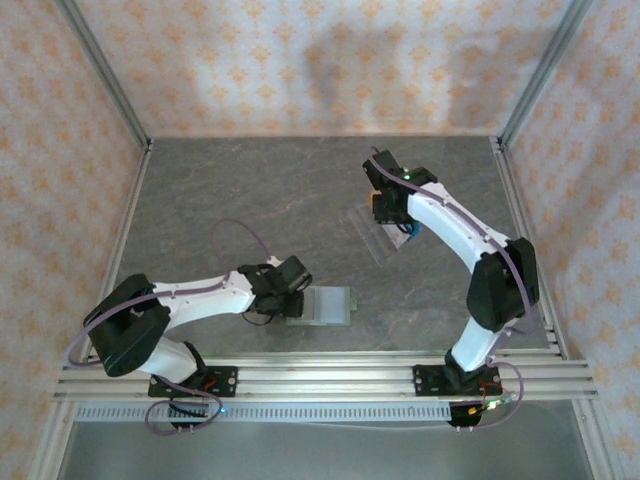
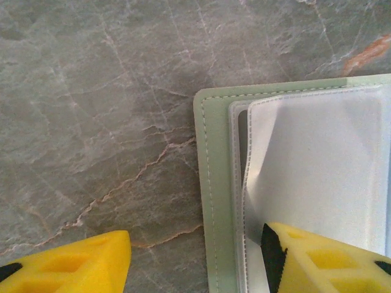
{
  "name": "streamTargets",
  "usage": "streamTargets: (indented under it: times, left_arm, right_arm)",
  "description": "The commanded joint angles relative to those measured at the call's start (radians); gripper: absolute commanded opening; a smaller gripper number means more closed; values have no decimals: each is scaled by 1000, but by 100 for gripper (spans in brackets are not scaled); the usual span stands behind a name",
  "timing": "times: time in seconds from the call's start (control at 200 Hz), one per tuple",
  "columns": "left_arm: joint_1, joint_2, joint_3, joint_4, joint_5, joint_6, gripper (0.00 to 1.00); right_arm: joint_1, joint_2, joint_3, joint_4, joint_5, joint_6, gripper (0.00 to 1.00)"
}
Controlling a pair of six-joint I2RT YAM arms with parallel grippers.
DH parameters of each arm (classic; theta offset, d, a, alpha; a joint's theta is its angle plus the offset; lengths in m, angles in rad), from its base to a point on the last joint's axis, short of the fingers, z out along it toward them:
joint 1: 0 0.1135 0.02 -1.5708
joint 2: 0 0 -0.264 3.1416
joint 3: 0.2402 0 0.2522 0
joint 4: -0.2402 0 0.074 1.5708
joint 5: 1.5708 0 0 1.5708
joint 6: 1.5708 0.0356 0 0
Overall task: Put the credit cards into the card holder
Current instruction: Pick up the credit card from the storage box.
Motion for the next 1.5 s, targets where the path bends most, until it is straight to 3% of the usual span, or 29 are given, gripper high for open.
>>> streamTargets:
  times: [0.0, 0.661, 1.496]
  left_arm:
    - [8, 15, -16, 22, -12, 12, 59]
    - [8, 12, -58, 42, -3, -13, 56]
    - [9, 10, -81, 55, 5, -28, 55]
  right_arm:
    - [-11, 32, 23, -76, 37, -53, 33]
    - [-61, 100, 15, -40, -61, -129, 30]
    - [-62, 113, 35, -32, -21, -166, 28]
